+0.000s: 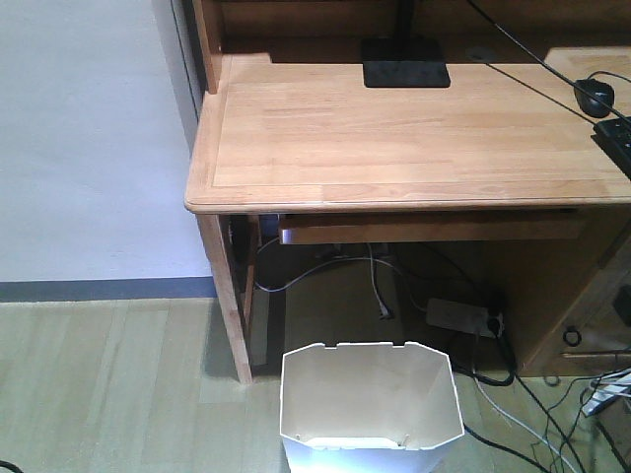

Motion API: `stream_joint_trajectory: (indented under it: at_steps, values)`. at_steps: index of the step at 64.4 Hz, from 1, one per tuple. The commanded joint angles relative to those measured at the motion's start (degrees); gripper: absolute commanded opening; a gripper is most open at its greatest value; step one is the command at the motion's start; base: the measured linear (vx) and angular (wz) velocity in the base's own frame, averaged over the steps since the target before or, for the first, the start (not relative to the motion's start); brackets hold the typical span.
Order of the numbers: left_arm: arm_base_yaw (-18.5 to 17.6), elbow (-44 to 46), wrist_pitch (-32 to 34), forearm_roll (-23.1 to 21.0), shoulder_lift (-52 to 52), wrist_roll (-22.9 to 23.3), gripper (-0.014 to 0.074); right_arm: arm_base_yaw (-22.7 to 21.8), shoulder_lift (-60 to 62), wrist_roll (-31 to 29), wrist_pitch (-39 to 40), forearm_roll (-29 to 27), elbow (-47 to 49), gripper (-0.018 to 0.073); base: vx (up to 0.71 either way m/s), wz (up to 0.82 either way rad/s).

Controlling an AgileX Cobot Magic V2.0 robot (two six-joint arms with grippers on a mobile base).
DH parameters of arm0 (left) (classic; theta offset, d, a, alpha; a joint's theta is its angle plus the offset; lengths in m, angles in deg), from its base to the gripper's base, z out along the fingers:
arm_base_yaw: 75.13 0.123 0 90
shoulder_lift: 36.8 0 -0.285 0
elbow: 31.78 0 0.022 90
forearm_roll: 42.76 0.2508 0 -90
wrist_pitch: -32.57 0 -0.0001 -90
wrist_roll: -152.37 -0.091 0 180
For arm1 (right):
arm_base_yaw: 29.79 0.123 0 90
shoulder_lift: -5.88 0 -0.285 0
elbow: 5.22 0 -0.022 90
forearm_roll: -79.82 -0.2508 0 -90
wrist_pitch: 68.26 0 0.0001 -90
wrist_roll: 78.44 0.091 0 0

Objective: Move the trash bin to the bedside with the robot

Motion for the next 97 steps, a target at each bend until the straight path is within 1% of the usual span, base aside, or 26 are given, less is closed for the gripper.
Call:
stream_joint_trajectory:
  at_steps: [1,9,17,25,32,41,47,51,57,63,74,82,87,97]
  values:
    - [-0.4,-0.7,4.3,-0.5,0.9,0.8,-0.0006,0.1,-5.3,-0.6,3.5,0.0,3.3,-0.0008,0.0,0.0]
    - [-0.4,-0.7,4.3,-0.5,0.9,0.8,-0.0006,0.1,-9.9,-0.6,5.0,0.0,3.1,-0.0008,0.0,0.0]
    - [-0.4,-0.7,4.3,-0.5,0.9,0.8,-0.0006,0.1,-11.9,1.5,4.0,-2.3,3.1,-0.0008,0.0,0.0]
    - [-0.4,-0.7,4.3,-0.5,0.9,0.8,-0.0006,0.1,-11.9,1.5,5.2,-2.3,3.1,-0.0001,0.0,0.0]
    - [-0.4,-0.7,4.3,-0.5,0.9,0.8,-0.0006,0.1,-11.9,-0.6,5.5,-1.9,3.1,0.0034,0.0,0.0]
    - [-0.4,-0.7,4.3,-0.5,0.9,0.8,-0.0006,0.1,-11.9,-2.2,4.7,-1.9,3.1,0.015,0.0,0.0]
    - [-0.4,-0.7,4.3,-0.5,0.9,0.8,-0.0006,0.1,-11.9,-2.2,4.7,-1.9,3.1,0.0268,0.0,0.0]
    - [-0.4,-0.7,4.3,-0.5,0.9,0.8,-0.0006,0.1,-11.9,-2.2,4.8,-1.9,3.1,0.0365,0.0,0.0]
    - [-0.4,-0.7,4.3,-0.5,0.9,0.8,-0.0006,0.1,-11.9,-2.2,4.2,-1.9,3.1,0.0464,0.0,0.0]
    - [-0.4,-0.7,4.3,-0.5,0.9,0.8,-0.0006,0.1,-11.9,-2.2,3.1,-1.9,3.1,0.0517,0.0,0.0]
    - [-0.4,-0.7,4.3,-0.5,0.9,0.8,-0.0006,0.1,-11.9,-2.1,3.1,-2.0,3.1,0.0527,0.0,0.0]
    - [-0.4,-0.7,4.3,-0.5,0.9,0.8,-0.0006,0.1,-11.9,-0.3,2.5,-3.8,3.7,0.0527,0.0,0.0]
    - [-0.4,-0.7,4.3,-0.5,0.9,0.8,-0.0006,0.1,-13.3,-0.3,-1.1,-3.8,5.9,0.0527,0.0,0.0]
    - [-0.4,-0.7,4.3,-0.5,0.9,0.8,-0.0006,0.1,-20.6,-0.6,-9.5,-3.6,12.0,0.0527,0.0,0.0]
